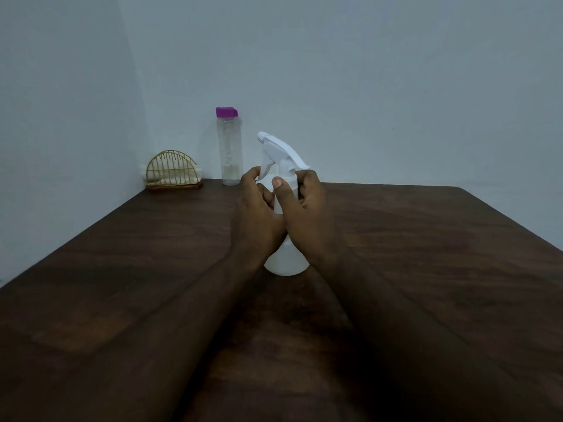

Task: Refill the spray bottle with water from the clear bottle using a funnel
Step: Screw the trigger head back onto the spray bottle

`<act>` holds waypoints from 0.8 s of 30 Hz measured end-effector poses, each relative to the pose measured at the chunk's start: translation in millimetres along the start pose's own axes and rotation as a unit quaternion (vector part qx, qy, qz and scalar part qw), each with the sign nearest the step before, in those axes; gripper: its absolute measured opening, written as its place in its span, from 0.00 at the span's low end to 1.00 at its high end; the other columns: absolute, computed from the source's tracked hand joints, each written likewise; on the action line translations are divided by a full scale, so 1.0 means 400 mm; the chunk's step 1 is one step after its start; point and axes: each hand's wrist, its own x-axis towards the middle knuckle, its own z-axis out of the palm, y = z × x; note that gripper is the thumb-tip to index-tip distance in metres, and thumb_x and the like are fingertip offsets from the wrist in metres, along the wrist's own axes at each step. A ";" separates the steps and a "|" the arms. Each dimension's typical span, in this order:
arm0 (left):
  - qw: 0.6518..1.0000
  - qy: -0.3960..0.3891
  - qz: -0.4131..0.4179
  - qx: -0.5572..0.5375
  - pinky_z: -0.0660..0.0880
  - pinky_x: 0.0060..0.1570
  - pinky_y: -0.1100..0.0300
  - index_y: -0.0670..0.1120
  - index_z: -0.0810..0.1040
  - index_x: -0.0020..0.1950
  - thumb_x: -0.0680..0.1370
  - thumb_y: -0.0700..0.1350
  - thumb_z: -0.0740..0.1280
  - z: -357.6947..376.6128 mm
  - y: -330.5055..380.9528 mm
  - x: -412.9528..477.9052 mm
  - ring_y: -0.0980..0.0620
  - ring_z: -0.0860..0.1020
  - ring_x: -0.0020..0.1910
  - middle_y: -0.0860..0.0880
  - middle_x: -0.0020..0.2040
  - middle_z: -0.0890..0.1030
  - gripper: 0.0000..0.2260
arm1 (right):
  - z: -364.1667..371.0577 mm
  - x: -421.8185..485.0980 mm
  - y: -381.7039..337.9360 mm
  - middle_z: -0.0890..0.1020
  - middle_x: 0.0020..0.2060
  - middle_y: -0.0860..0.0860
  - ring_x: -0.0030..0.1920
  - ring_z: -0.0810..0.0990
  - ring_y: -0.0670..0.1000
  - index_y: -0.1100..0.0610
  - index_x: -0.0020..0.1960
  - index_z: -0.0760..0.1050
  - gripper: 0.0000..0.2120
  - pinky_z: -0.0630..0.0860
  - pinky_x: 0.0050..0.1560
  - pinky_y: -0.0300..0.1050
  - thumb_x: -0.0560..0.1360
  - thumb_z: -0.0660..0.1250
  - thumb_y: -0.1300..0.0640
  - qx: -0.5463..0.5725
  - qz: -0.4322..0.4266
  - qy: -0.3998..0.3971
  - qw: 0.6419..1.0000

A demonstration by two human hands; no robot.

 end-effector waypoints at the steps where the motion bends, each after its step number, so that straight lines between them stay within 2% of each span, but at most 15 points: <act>1: 1.000 0.002 0.000 -0.001 0.77 0.45 0.55 0.45 0.63 0.71 0.69 0.59 0.66 0.000 0.002 0.001 0.60 0.78 0.42 0.60 0.40 0.74 0.35 | 0.002 0.001 -0.001 0.83 0.49 0.50 0.49 0.83 0.47 0.53 0.57 0.71 0.11 0.81 0.52 0.51 0.79 0.66 0.49 -0.001 0.008 0.009 1.000; 5: 1.000 -0.003 0.001 -0.009 0.78 0.49 0.51 0.44 0.63 0.71 0.70 0.55 0.70 -0.001 0.005 0.002 0.63 0.75 0.42 0.63 0.41 0.73 0.34 | 0.001 0.000 -0.010 0.83 0.49 0.50 0.48 0.83 0.46 0.54 0.56 0.71 0.12 0.82 0.48 0.45 0.77 0.69 0.51 0.015 0.014 0.025 0.999; 8: 1.000 -0.011 0.004 -0.020 0.79 0.50 0.50 0.46 0.62 0.71 0.70 0.52 0.74 -0.001 -0.004 0.001 0.64 0.75 0.44 0.64 0.43 0.72 0.35 | -0.003 -0.003 -0.015 0.83 0.50 0.50 0.48 0.84 0.45 0.53 0.58 0.71 0.10 0.80 0.46 0.37 0.79 0.67 0.52 0.038 0.026 -0.009 0.999; 11: 0.999 -0.037 0.001 -0.035 0.79 0.50 0.53 0.49 0.59 0.73 0.68 0.54 0.74 -0.005 -0.006 0.002 0.60 0.77 0.48 0.63 0.46 0.73 0.39 | -0.016 -0.001 -0.025 0.83 0.52 0.53 0.53 0.83 0.50 0.54 0.63 0.73 0.12 0.80 0.55 0.47 0.82 0.62 0.51 0.048 0.027 -0.057 0.997; 13: 0.997 -0.052 -0.007 -0.055 0.79 0.48 0.58 0.48 0.59 0.73 0.67 0.55 0.75 -0.008 -0.006 0.003 0.60 0.78 0.48 0.60 0.47 0.75 0.40 | -0.032 0.004 -0.034 0.85 0.51 0.52 0.53 0.84 0.50 0.54 0.63 0.76 0.12 0.79 0.58 0.49 0.82 0.61 0.51 0.037 0.034 -0.084 0.995; 15: 0.996 -0.058 -0.013 -0.072 0.77 0.44 0.68 0.46 0.60 0.72 0.68 0.51 0.77 -0.007 -0.007 0.005 0.69 0.77 0.47 0.59 0.49 0.75 0.39 | -0.045 0.013 -0.037 0.85 0.51 0.51 0.53 0.84 0.50 0.54 0.61 0.78 0.12 0.79 0.59 0.53 0.81 0.62 0.51 0.029 0.049 -0.106 0.993; 17: 0.994 -0.062 -0.022 -0.082 0.74 0.41 0.73 0.45 0.59 0.71 0.69 0.48 0.77 -0.007 -0.007 0.006 0.75 0.75 0.45 0.61 0.50 0.74 0.38 | -0.049 0.019 -0.040 0.85 0.51 0.51 0.53 0.84 0.50 0.55 0.61 0.78 0.14 0.79 0.60 0.56 0.80 0.64 0.49 0.006 0.053 -0.112 0.992; 21: 0.993 -0.074 -0.036 -0.081 0.79 0.43 0.62 0.45 0.58 0.71 0.70 0.44 0.76 -0.011 -0.001 0.002 0.65 0.81 0.43 0.59 0.44 0.79 0.36 | -0.037 0.018 -0.045 0.85 0.50 0.51 0.52 0.84 0.50 0.54 0.61 0.76 0.14 0.79 0.58 0.57 0.79 0.65 0.48 -0.014 0.058 -0.102 0.993; 24: 0.996 -0.054 -0.032 -0.064 0.79 0.45 0.57 0.43 0.60 0.72 0.71 0.44 0.75 -0.010 0.008 0.001 0.61 0.80 0.44 0.59 0.43 0.79 0.35 | -0.024 0.012 -0.047 0.84 0.50 0.51 0.51 0.83 0.50 0.55 0.60 0.74 0.13 0.80 0.56 0.54 0.79 0.66 0.50 -0.011 0.058 -0.073 0.996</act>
